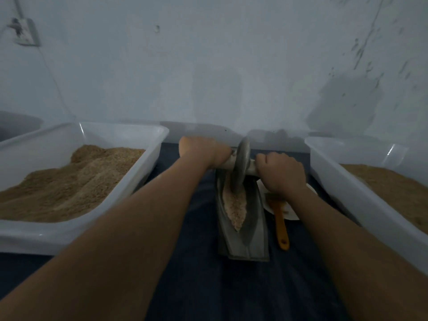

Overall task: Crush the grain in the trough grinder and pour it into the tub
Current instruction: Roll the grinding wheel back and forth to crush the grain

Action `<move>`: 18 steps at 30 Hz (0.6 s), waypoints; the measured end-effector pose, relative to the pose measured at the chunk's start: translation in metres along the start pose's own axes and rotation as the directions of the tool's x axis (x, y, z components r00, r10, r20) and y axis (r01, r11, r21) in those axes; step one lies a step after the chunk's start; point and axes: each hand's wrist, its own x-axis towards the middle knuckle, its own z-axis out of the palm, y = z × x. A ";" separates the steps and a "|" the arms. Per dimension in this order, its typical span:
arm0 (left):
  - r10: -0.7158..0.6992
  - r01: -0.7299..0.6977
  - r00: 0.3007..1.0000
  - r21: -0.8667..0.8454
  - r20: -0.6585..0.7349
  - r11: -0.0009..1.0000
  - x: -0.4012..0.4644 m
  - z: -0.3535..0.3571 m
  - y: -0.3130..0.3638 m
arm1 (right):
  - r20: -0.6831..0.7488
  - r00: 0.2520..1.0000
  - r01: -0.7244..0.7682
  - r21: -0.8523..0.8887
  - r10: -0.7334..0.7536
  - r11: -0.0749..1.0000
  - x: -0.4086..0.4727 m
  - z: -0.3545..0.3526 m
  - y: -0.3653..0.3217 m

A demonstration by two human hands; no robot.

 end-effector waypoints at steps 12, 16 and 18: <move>0.168 -0.166 0.782 0.060 -0.600 0.984 -0.115 0.041 -0.023 | -0.430 0.902 0.106 0.129 -0.041 0.986 -0.060 -0.027 -0.017; 0.115 -0.118 0.756 0.038 -0.644 0.992 -0.104 0.044 -0.017 | -0.470 0.883 0.084 0.167 0.005 0.982 -0.056 -0.019 -0.018; 0.110 -0.088 0.782 0.066 -0.614 0.994 -0.087 0.045 -0.015 | -0.375 0.924 -0.004 0.185 0.074 0.983 -0.043 -0.013 -0.016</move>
